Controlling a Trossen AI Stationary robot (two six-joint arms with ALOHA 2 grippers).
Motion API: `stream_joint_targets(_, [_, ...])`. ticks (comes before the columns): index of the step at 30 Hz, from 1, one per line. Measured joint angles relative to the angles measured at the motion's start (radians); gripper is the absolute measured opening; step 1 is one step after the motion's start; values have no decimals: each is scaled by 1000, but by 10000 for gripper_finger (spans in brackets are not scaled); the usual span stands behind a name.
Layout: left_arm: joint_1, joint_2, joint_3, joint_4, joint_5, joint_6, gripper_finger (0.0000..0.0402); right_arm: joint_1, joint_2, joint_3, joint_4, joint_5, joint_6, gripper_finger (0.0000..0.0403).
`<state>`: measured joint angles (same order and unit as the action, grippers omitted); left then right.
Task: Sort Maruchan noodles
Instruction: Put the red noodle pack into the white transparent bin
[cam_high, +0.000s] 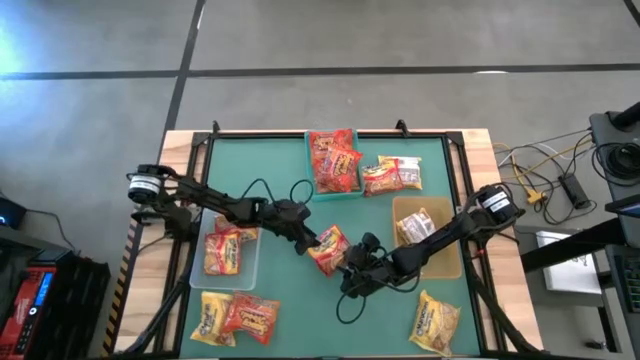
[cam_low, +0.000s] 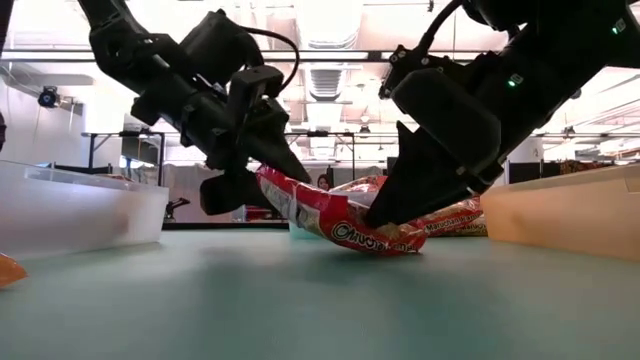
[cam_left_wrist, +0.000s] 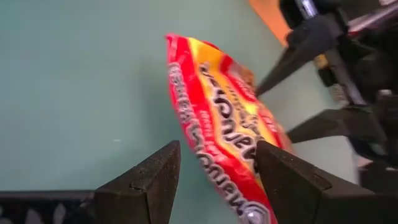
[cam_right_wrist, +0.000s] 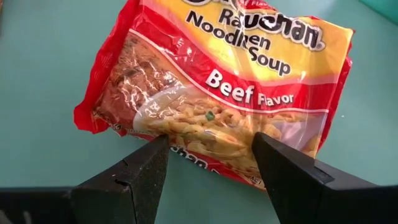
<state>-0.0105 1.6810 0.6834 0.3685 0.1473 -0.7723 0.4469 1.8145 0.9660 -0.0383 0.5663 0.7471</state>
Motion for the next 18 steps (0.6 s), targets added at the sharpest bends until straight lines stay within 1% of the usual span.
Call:
stream_joint_targets(6, [1, 37, 2, 31, 36, -64, 194, 1, 0, -4, 5, 8, -18, 231])
stream_joint_targets(8, [1, 53, 2, 69, 60, -85, 194, 1, 1, -5, 5, 11, -38, 231])
stream_joint_targets(13, [2, 108, 2, 163, 150, -166, 194, 1, 2, -7, 18, 12, -112, 231])
stream_joint_targets(18, [2, 152, 3, 198, 178, -208, 194, 2, 4, -7, 26, 46, -187, 231])
